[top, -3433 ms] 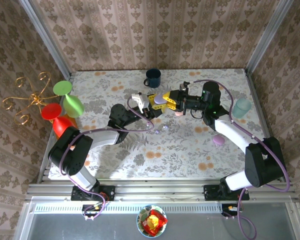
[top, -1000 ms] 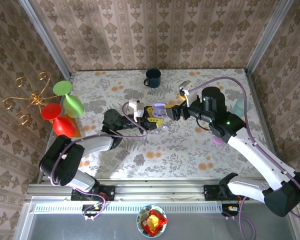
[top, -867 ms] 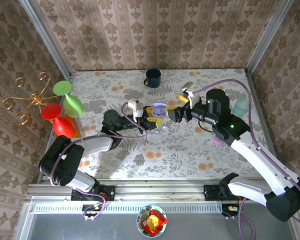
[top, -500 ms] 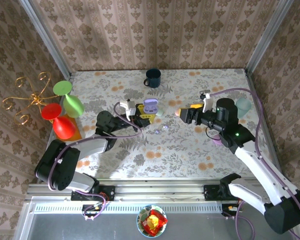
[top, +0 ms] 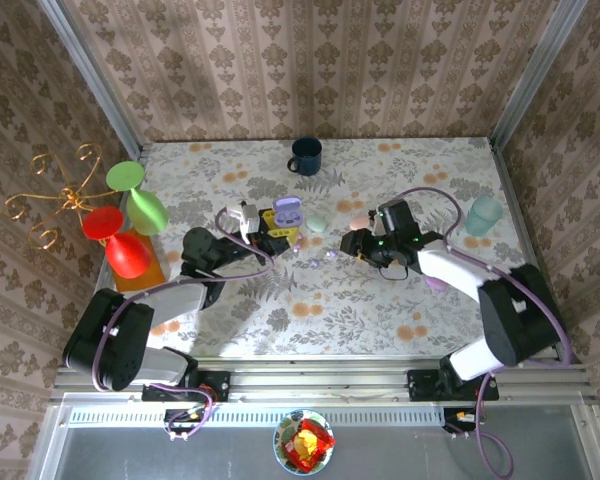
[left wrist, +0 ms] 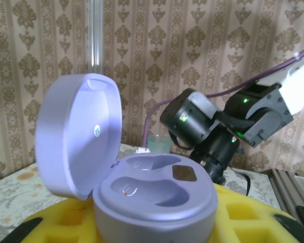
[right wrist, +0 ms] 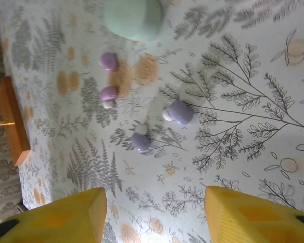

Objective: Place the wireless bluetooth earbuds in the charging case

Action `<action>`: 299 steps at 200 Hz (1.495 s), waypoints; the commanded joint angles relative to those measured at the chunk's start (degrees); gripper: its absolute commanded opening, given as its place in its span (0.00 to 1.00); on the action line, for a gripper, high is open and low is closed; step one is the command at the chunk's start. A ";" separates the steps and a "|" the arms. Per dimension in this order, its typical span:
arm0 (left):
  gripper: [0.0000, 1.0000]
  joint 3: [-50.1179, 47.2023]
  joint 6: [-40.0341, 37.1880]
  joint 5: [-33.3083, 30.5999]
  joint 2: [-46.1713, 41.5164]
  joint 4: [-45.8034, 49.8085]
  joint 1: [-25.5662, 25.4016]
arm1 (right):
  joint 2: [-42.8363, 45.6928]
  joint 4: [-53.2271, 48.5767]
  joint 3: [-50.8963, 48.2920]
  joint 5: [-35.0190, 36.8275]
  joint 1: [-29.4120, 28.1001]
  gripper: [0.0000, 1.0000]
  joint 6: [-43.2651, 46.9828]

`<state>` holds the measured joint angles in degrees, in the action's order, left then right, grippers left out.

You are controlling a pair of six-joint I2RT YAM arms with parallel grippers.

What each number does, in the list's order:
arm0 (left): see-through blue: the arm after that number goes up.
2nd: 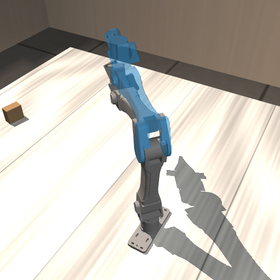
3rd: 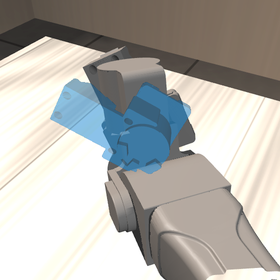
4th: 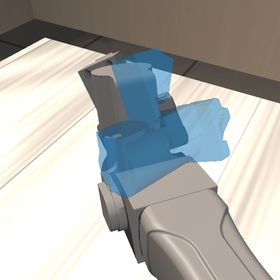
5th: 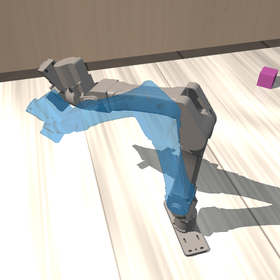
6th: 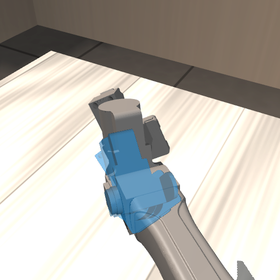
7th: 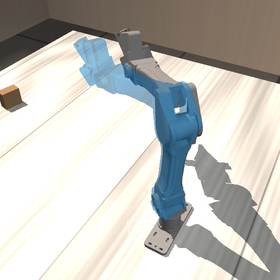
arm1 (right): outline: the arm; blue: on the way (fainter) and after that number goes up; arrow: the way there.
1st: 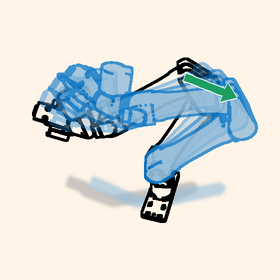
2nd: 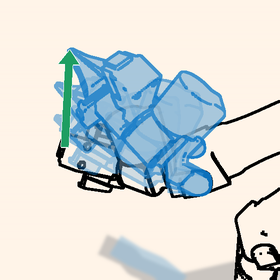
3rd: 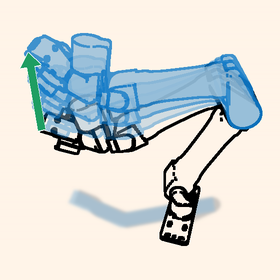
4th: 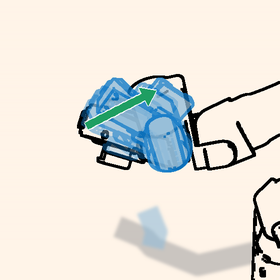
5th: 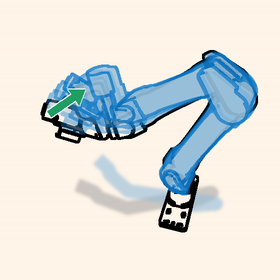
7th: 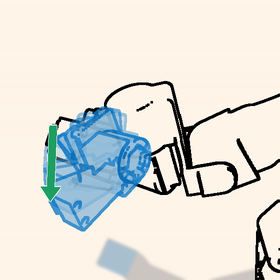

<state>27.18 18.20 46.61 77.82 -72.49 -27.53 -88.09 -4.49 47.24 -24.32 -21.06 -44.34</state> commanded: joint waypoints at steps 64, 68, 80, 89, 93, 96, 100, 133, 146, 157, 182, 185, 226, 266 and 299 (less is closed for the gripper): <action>0.36 -1.69 -1.31 -0.82 -2.13 -1.98 0.99 | -14.88 8.56 6.42 -6.62 -1.48 0.51 -9.10; 0.36 -1.63 -1.24 -0.72 -1.99 -1.96 0.99 | -15.24 8.45 6.54 -6.69 -1.44 0.51 -9.18; 0.36 -1.27 -1.25 -0.47 -1.63 -1.97 1.02 | -16.11 9.19 6.89 -6.93 -1.69 0.51 -9.70; 0.35 -1.12 -1.26 -0.29 -1.46 -1.97 0.99 | -16.64 9.58 7.02 -7.07 -1.70 0.50 -10.12; 0.36 -1.01 -1.19 -0.17 -1.39 -1.97 0.99 | -16.75 9.68 7.14 -7.07 -1.62 0.50 -10.24; 0.36 -1.03 -1.19 -0.15 -1.30 -2.00 1.00 | -16.94 9.70 7.20 -7.11 -1.66 0.50 -10.21; 0.36 -0.92 -1.16 -0.09 -1.28 -1.96 1.00 | -17.05 9.66 7.31 -7.15 -1.67 0.50 -10.20; 0.36 -1.11 -1.23 -0.11 -1.18 -1.96 1.03 | -17.59 6.96 8.99 -5.82 -1.55 0.50 -8.64; 0.36 -1.08 -1.29 -0.11 -1.10 -1.96 0.99 | -17.92 6.52 9.54 -5.51 -1.46 0.50 -8.23; 0.36 -1.16 -1.26 -0.12 -1.09 -2.00 0.99 | -18.31 6.52 9.94 -5.35 -1.27 0.50 -8.08; 0.36 -1.38 -1.27 -0.12 -1.39 -1.97 1.00 | -19.78 5.48 11.50 -5.13 -0.91 0.50 -7.31; 0.36 -1.47 -1.25 -0.12 -1.36 -1.96 0.99 | -20.08 5.21 11.75 -5.05 -0.98 0.50 -7.09; 0.36 -2.12 -1.11 -0.20 -2.14 -1.97 2.80 | -20.68 2.10 14.16 -4.79 -0.91 0.50 -4.66; 0.36 -2.05 -1.06 -0.27 -2.08 -2.04 3.01 | -16.13 2.35 11.91 -3.84 -1.91 0.53 -3.27; 0.36 -1.63 -0.99 0.08 -1.50 -1.96 2.96 | -13.58 4.06 8.14 -2.43 -3.57 0.53 -5.34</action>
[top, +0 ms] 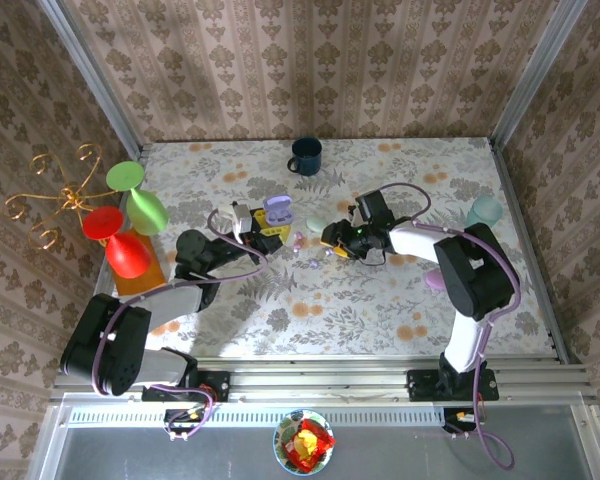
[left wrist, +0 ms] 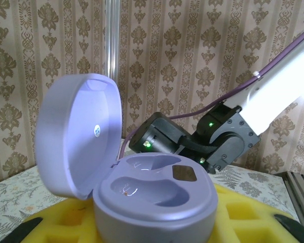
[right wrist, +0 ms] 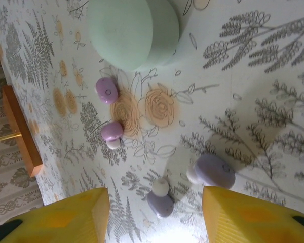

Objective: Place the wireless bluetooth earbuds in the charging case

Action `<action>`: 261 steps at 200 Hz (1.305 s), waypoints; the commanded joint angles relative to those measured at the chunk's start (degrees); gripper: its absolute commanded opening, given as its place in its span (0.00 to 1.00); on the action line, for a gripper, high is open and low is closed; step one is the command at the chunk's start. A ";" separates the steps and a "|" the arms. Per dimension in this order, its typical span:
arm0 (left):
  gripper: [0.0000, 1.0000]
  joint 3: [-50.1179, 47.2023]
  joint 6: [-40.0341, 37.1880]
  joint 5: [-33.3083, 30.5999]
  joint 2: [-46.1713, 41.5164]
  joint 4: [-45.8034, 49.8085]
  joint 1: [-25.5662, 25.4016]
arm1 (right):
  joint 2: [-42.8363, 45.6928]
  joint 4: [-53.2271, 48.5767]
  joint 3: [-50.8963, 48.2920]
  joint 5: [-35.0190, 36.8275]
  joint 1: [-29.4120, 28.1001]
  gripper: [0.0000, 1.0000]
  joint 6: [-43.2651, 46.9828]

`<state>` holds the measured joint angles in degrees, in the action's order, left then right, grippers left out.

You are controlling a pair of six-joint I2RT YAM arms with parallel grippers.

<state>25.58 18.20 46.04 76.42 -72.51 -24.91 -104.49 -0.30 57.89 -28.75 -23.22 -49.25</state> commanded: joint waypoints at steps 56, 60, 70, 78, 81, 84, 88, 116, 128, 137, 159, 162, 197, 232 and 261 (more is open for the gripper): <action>0.35 0.21 -0.88 1.12 0.04 -1.94 0.35 | -0.41 2.67 -3.00 4.33 -1.73 0.51 -1.85; 0.35 0.16 -0.98 1.15 0.04 -2.00 0.42 | -0.77 2.67 -2.67 4.57 -1.57 0.51 -1.81; 0.35 0.08 -0.93 0.70 0.04 -2.00 0.47 | -1.44 2.22 -1.76 5.16 -1.48 0.51 -1.41; 0.35 0.04 -0.64 0.46 0.13 -1.98 0.47 | -1.92 1.46 -0.74 5.73 -1.39 0.51 -0.86; 0.35 0.08 -0.60 0.45 0.13 -1.94 0.47 | -1.99 1.03 -0.50 5.99 -1.31 0.51 -0.58; 0.35 0.08 -0.47 0.53 0.15 -1.98 0.47 | -2.09 0.75 -0.20 6.30 -1.26 0.51 -0.34; 0.35 0.08 -0.32 0.70 0.07 -1.96 0.47 | -2.30 0.33 0.11 6.58 -1.18 0.51 -0.04; 0.35 -0.01 -0.09 0.29 -0.13 -1.93 0.47 | -3.51 -0.19 1.45 6.75 0.10 0.50 0.74; 0.35 -0.18 -0.18 0.25 -0.14 -1.96 0.47 | -4.17 0.03 2.00 6.11 0.55 0.50 0.75; 0.35 -0.31 -0.21 0.15 -0.22 -1.97 0.47 | -4.66 -0.01 2.65 5.67 0.71 0.50 0.87; 0.35 -0.45 -0.47 -0.12 -0.16 -1.95 0.48 | -6.22 -0.37 4.57 3.96 0.97 0.49 1.31; 0.35 -0.49 -0.40 -0.15 -0.18 -1.98 0.47 | -6.59 -0.61 4.99 3.68 0.98 0.49 1.41; 0.35 -0.71 -0.60 -0.23 -0.23 -1.94 0.56 | -8.82 -1.43 7.85 0.81 0.90 0.49 1.51; 0.35 -1.07 -0.72 -0.58 -0.34 -1.94 1.21 | -7.43 -3.56 7.81 2.67 0.90 0.50 3.20; 0.35 -1.74 -0.99 -0.56 -0.58 -1.96 1.61 | -2.07 -2.59 2.60 7.01 0.89 0.50 2.83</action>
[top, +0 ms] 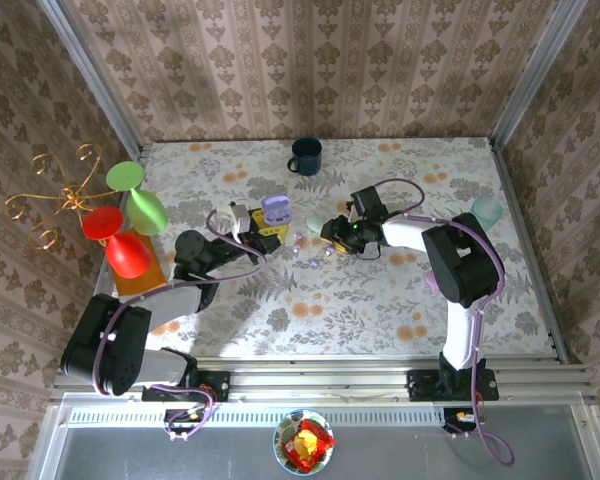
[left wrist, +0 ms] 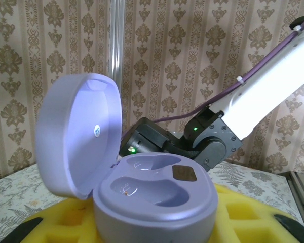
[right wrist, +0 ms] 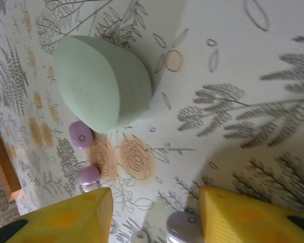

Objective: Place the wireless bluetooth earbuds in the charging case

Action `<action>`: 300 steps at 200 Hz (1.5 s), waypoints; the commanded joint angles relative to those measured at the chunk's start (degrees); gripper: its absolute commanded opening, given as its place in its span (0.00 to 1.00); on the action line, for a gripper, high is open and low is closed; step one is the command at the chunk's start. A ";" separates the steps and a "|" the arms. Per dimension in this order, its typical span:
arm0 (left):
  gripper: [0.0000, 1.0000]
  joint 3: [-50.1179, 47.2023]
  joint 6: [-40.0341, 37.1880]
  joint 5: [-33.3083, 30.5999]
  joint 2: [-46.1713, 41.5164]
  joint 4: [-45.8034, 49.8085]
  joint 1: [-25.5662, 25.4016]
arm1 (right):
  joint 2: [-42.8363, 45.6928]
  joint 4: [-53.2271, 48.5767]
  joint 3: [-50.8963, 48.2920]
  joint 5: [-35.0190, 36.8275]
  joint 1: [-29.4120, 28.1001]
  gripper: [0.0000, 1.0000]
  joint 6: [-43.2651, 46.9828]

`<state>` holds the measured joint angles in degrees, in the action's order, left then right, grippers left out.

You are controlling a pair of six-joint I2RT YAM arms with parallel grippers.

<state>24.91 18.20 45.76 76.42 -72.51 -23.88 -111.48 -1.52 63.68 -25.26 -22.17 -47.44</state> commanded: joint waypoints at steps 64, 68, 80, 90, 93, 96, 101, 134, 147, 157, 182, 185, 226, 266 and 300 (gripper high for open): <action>0.35 -0.38 -0.71 0.03 0.11 -1.98 0.68 | 7.21 7.75 -12.07 1.32 -2.84 0.48 -5.60; 0.35 -0.32 -0.62 0.15 0.13 -1.97 0.68 | 7.11 8.32 -12.16 1.20 -3.06 0.48 -5.92; 0.35 -0.26 -0.14 0.14 0.37 -1.97 0.67 | 7.07 8.73 -12.02 1.83 -3.47 0.47 -6.00; 0.35 -0.04 0.22 0.38 0.48 -1.94 0.61 | 6.79 7.91 -11.47 3.31 -3.50 0.46 -5.31; 0.35 -0.03 0.32 0.38 0.48 -2.01 0.61 | 6.68 7.48 -11.25 3.77 -3.49 0.45 -5.07; 0.35 0.03 0.41 0.47 0.56 -1.94 0.59 | 6.49 7.05 -10.89 4.06 -3.45 0.45 -4.69; 0.35 0.05 0.37 0.65 0.57 -1.93 0.59 | 6.07 6.30 -10.31 4.45 -3.39 0.44 -4.19; 0.35 -0.03 0.55 1.02 0.22 -1.97 0.59 | 3.40 4.28 -6.57 5.75 -2.81 0.43 -2.21; 0.35 -0.03 0.73 1.39 0.13 -1.98 0.59 | 2.29 3.55 -4.97 5.96 -2.70 0.43 -1.72; 0.35 -0.12 1.11 1.67 -0.18 -1.94 0.59 | 1.69 3.07 -3.87 6.35 -2.62 0.43 -1.13; 0.35 -1.11 1.02 1.19 -1.07 -1.93 0.59 | -0.01 1.34 -0.98 6.45 -2.48 0.43 0.18; 0.35 -1.17 0.93 1.10 -1.16 -2.00 0.59 | -0.24 1.23 -0.75 6.43 -2.44 0.43 0.28; 0.35 -1.44 0.35 0.97 -1.52 -1.93 0.59 | -2.36 -2.42 3.38 5.22 -2.17 0.44 4.00; 0.35 -1.83 -0.37 -0.69 -0.69 -1.98 1.02 | -3.56 -4.59 6.69 1.52 -2.09 0.44 6.92; 0.35 -1.63 -0.52 -1.87 0.66 -1.95 1.50 | -1.94 -8.07 8.33 3.59 -2.16 0.45 9.86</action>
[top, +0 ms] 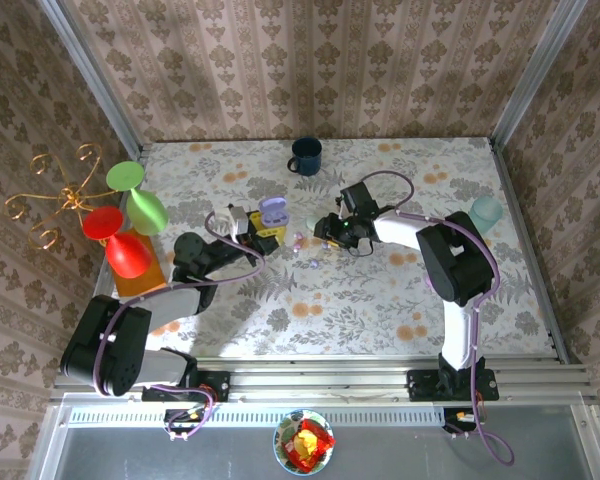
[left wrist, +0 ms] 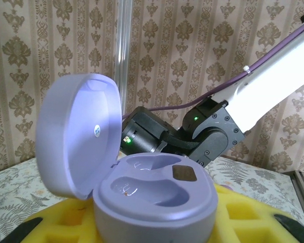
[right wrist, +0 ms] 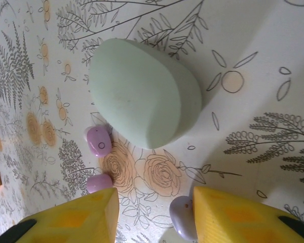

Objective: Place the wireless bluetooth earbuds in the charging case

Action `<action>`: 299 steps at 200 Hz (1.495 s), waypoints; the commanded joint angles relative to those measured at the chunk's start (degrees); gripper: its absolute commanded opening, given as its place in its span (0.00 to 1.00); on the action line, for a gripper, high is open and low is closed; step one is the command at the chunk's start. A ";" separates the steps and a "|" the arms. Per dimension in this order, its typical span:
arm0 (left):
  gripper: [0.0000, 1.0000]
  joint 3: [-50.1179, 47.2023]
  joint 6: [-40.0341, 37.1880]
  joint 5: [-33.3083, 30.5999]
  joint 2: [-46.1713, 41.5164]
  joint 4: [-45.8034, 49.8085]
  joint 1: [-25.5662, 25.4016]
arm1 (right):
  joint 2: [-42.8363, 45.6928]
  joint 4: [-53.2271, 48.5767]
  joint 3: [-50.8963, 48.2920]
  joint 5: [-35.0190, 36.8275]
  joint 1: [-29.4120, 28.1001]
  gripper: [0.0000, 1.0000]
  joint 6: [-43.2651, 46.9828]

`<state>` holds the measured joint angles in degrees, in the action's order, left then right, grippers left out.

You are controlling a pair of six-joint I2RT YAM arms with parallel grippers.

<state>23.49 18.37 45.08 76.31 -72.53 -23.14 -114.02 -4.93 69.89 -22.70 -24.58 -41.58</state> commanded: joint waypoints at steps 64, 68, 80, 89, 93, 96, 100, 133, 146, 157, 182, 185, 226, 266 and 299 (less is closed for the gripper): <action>0.35 -5.58 -5.28 -7.53 -1.81 -1.91 5.31 | 8.21 -21.91 8.85 25.00 -4.43 0.47 20.55; 0.35 -6.08 -5.63 -7.78 -2.14 -1.91 5.73 | 8.20 -23.22 9.64 26.95 -5.09 0.48 21.87; 0.35 -6.98 -5.91 -10.67 -3.19 -1.91 6.59 | 7.66 -27.73 12.09 32.53 -6.83 0.48 25.11; 0.35 -7.77 -6.17 -11.54 -4.21 -1.83 7.19 | 7.24 -30.16 13.53 35.57 -8.15 0.48 27.03; 0.35 -8.14 -6.44 -11.78 -4.61 -1.78 7.42 | 7.00 -30.85 14.21 36.80 -8.75 0.48 27.82; 0.35 -8.43 -6.67 -11.96 -4.89 -1.80 7.53 | 6.84 -31.35 14.63 37.74 -9.11 0.48 28.39; 0.35 -8.88 -7.08 -12.18 -5.28 -1.82 7.70 | 6.60 -31.91 15.12 38.81 -9.74 0.48 29.16; 0.35 -11.63 -9.23 -14.07 -7.42 -1.65 8.79 | 1.98 -37.08 20.88 48.72 -14.65 0.48 33.41; 0.35 -12.53 -9.96 -15.54 -7.91 -1.64 8.90 | -0.37 -38.84 23.14 51.50 -16.14 0.46 33.73; 0.35 -13.17 -11.04 -16.47 -7.91 -1.65 8.94 | -2.08 -39.02 24.36 52.60 -17.32 0.46 34.23; 0.36 -13.88 -12.51 -16.81 -7.19 -1.69 9.55 | -7.16 -39.93 28.15 54.95 -19.49 0.45 34.68; 0.36 -13.92 -12.65 -16.74 -7.13 -1.66 9.62 | -7.73 -40.05 28.61 55.38 -19.68 0.44 34.74; 0.36 -14.08 -13.49 -16.87 -5.91 -1.69 10.03 | -13.21 -41.87 31.89 59.37 -21.28 0.42 35.27; 0.36 -14.65 -14.26 -16.69 -6.08 -1.65 10.22 | -16.09 -42.64 33.02 61.38 -21.46 0.40 35.78; 0.36 -14.88 -14.37 -16.34 -6.09 -1.65 10.23 | -16.93 -43.19 33.13 61.83 -21.59 0.38 35.57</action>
<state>9.30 5.45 28.49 70.39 -72.47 -13.39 -129.56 -45.63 101.30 36.07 -45.91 -6.11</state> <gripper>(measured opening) 0.377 0.386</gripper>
